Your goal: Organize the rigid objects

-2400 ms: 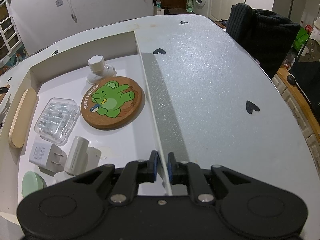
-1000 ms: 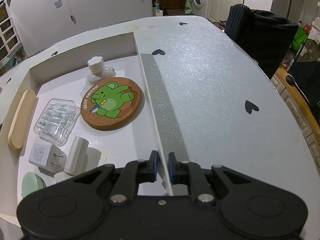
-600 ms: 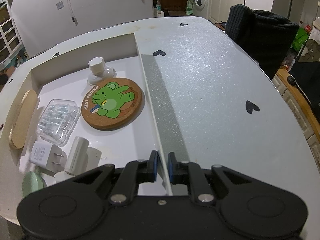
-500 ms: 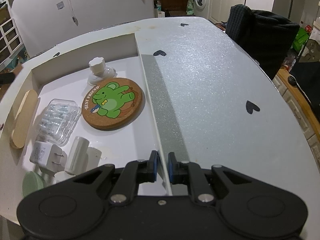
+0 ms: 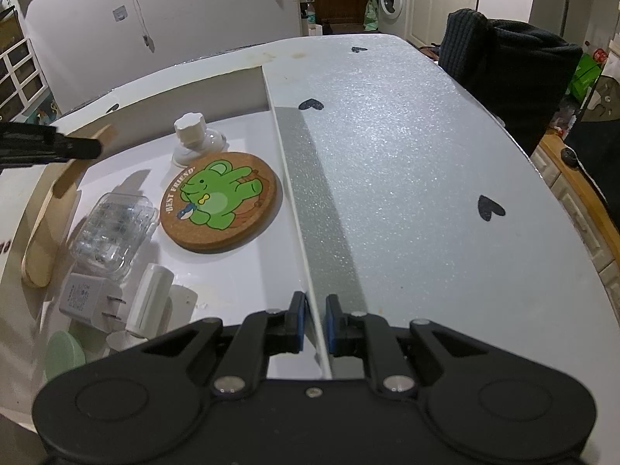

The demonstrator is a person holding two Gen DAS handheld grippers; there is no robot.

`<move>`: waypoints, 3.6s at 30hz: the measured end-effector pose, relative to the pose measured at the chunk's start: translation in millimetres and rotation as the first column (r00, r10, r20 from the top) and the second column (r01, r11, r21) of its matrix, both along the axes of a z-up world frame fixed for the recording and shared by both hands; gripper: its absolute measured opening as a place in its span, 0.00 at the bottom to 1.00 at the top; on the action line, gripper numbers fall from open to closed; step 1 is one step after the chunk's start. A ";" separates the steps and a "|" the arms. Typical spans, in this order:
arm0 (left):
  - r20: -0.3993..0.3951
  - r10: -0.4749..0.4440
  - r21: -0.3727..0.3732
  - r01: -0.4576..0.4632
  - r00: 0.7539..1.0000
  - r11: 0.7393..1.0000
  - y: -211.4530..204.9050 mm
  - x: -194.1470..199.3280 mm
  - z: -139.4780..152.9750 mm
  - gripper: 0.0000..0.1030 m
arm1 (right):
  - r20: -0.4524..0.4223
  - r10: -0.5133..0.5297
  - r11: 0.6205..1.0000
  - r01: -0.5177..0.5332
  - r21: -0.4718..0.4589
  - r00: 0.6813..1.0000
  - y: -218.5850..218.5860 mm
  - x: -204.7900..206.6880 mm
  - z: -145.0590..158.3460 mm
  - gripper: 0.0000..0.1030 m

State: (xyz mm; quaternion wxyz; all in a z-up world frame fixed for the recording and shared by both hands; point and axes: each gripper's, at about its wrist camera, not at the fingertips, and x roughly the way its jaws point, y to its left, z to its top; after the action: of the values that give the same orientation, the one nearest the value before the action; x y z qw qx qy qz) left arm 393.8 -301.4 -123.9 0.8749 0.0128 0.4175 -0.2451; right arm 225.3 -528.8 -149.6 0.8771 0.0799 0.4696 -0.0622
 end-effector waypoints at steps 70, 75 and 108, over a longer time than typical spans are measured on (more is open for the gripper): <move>0.055 0.355 0.003 -0.356 0.933 0.935 51.3 -210.7 73.4 1.00 | 0.204 0.111 0.993 -0.118 0.025 0.973 -0.5 -43.8 78.2 0.70; 0.107 0.377 -0.028 -0.376 0.920 0.926 44.4 -244.6 89.4 1.00 | 0.291 0.174 0.983 -0.183 0.002 0.941 3.0 -76.5 112.0 0.78; 0.269 0.413 -0.044 -0.418 0.870 0.908 39.5 -396.0 119.5 1.00 | 0.467 0.210 0.978 -0.176 -0.116 0.859 23.0 -235.9 153.3 1.00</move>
State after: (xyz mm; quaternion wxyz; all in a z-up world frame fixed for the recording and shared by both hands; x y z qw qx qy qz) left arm -2.1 -261.9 -4.4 0.9558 -0.0369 0.2882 -0.0440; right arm -10.6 -505.7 3.7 0.9695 0.0147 0.2428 0.0310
